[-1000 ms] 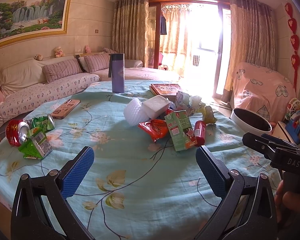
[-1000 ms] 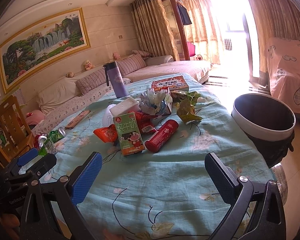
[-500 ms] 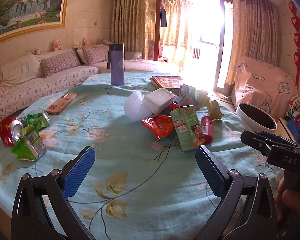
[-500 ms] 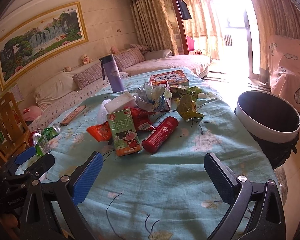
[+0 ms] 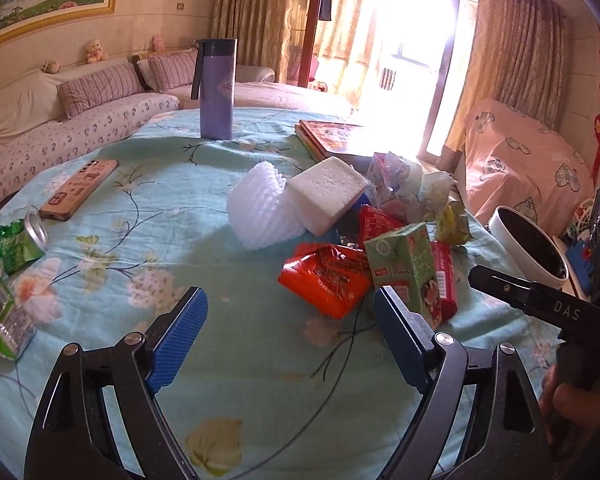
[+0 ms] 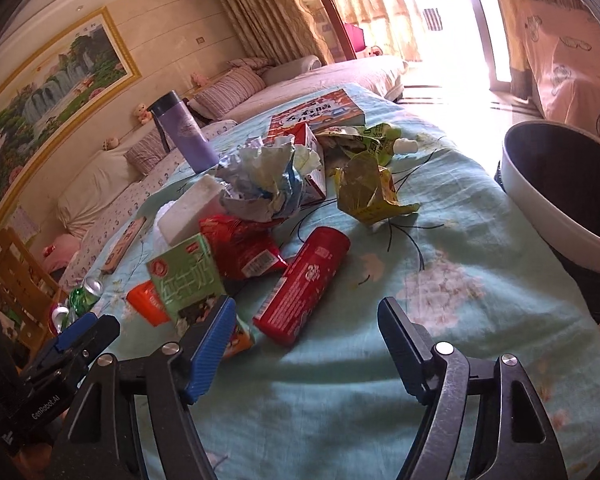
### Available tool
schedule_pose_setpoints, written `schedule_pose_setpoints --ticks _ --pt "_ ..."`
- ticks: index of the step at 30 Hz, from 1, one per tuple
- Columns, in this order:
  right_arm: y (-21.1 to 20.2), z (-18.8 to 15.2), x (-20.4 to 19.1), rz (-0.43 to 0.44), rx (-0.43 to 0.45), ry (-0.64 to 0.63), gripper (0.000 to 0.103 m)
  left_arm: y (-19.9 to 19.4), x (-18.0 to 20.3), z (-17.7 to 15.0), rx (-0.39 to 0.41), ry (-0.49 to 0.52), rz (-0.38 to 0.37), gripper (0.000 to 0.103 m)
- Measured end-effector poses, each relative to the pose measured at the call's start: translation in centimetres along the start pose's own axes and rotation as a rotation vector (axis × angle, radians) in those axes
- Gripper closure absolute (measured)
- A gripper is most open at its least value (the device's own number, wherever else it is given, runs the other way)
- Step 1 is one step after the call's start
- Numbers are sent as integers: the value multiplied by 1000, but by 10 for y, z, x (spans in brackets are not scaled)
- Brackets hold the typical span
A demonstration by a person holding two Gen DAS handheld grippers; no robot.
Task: Collect trash
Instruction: 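Grasp the red snack bag with the left gripper while the right grasps the red can, then carry the red bag and red can over the black trash bin with both grippers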
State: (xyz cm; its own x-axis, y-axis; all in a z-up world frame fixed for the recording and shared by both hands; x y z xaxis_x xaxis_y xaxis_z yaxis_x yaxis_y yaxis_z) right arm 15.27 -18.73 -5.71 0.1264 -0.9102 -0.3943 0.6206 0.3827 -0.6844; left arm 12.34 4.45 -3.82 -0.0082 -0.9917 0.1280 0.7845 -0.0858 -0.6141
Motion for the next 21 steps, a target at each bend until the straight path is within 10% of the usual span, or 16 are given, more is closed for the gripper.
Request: schedule_pose_setpoints --ticks 6,13,17,21 --pt "28 4 5 2 -70 31 28 28 -3 5 -65 -29 -33 28" --pt "48 9 -3 -25 -91 -20 29 54 1 6 -152 -49 -112 76" --pt "47 6 -6 -54 -99 -85 61 48 7 0 -154 -29 -118 95" --pt "36 2 -3 -63 -86 -119 65 27 11 -7 -114 -18 -104 100"
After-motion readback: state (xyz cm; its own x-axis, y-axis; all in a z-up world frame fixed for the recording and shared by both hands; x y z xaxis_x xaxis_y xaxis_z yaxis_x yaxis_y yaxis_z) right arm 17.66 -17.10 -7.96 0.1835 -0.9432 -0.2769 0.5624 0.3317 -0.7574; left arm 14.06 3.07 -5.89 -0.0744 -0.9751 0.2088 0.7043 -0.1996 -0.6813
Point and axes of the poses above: each gripper's, at about its wrist camera, not at the fingertips, and y roughly the way its jaws point, x to its right, z to its top, the point moved 2 cm from there along y, roughly the way its jaws point, and after that the axes turned 1 degree about z, right-handed, at the moved point
